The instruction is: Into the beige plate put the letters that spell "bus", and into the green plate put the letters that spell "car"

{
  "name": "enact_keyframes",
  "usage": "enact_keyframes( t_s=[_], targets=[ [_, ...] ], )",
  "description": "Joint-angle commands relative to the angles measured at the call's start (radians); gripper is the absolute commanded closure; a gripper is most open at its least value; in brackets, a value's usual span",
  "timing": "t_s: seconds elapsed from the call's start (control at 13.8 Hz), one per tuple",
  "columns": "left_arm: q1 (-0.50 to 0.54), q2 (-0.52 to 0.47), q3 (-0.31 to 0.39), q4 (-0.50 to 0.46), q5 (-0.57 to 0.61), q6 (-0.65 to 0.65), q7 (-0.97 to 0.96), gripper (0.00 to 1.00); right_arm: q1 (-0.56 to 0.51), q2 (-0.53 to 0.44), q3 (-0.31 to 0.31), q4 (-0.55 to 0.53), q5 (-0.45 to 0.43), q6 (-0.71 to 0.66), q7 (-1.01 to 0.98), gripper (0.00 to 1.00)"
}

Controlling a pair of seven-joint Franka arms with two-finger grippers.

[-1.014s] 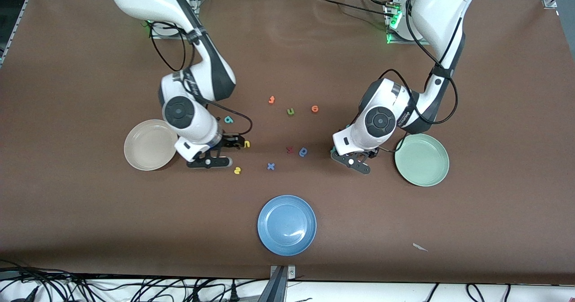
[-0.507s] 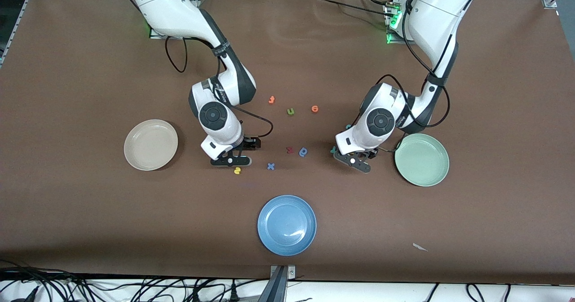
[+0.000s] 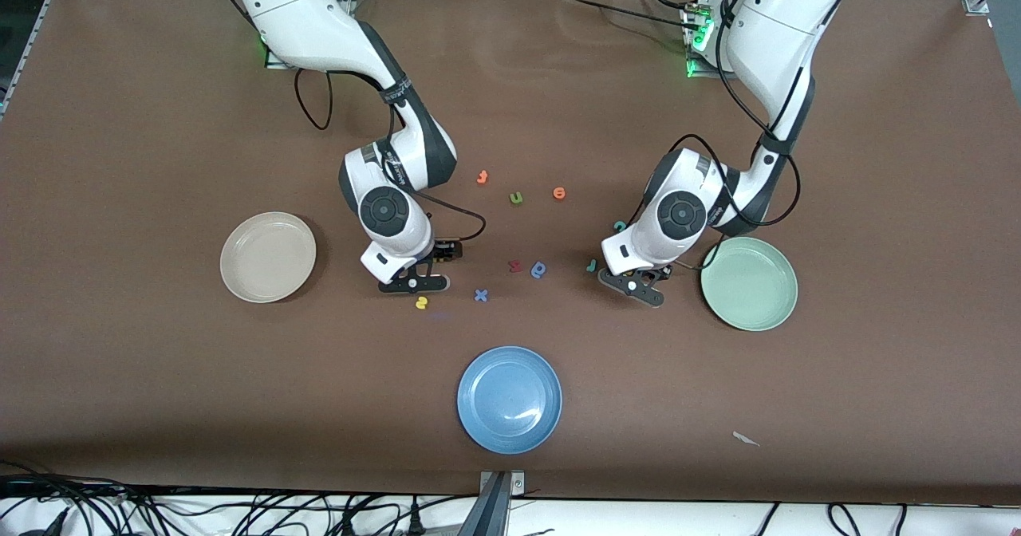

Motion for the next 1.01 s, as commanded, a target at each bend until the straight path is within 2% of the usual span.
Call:
enact_keyframes(
  t_s=[0.0, 0.22, 0.29, 0.36, 0.51, 0.65, 0.87, 0.94],
  targets=[
    [0.008, -0.014, -0.003, -0.010, -0.003, -0.001, 0.022, 0.89, 0.003, 0.003, 0.005, -0.001, 0.028, -0.015, -0.018, 0.06],
    [0.030, -0.083, 0.004, 0.004, -0.004, -0.097, 0.048, 0.89, -0.004, 0.007, 0.008, 0.004, 0.043, -0.015, -0.023, 0.06],
    [0.063, -0.106, 0.004, 0.005, -0.003, -0.123, 0.089, 0.88, -0.004, 0.019, 0.008, 0.012, 0.043, -0.014, -0.023, 0.06],
    [0.111, -0.121, 0.003, 0.005, -0.003, -0.145, 0.159, 0.88, -0.005, 0.029, 0.008, 0.021, 0.043, -0.011, -0.023, 0.11],
    [0.216, -0.123, 0.003, 0.009, -0.004, -0.151, 0.326, 0.87, -0.004, 0.035, 0.009, 0.024, 0.045, -0.009, -0.023, 0.13],
    [0.299, -0.108, 0.004, 0.009, -0.003, -0.150, 0.404, 0.87, -0.004, 0.035, 0.011, 0.024, 0.046, -0.014, -0.023, 0.19],
    [0.346, -0.074, 0.003, 0.009, 0.032, -0.136, 0.424, 0.85, -0.005, 0.035, 0.014, 0.027, 0.077, -0.011, -0.023, 0.23],
    [0.346, -0.074, 0.003, 0.009, 0.040, -0.136, 0.424, 0.74, -0.005, 0.035, 0.015, 0.033, 0.078, -0.011, -0.023, 0.24]
  ],
)
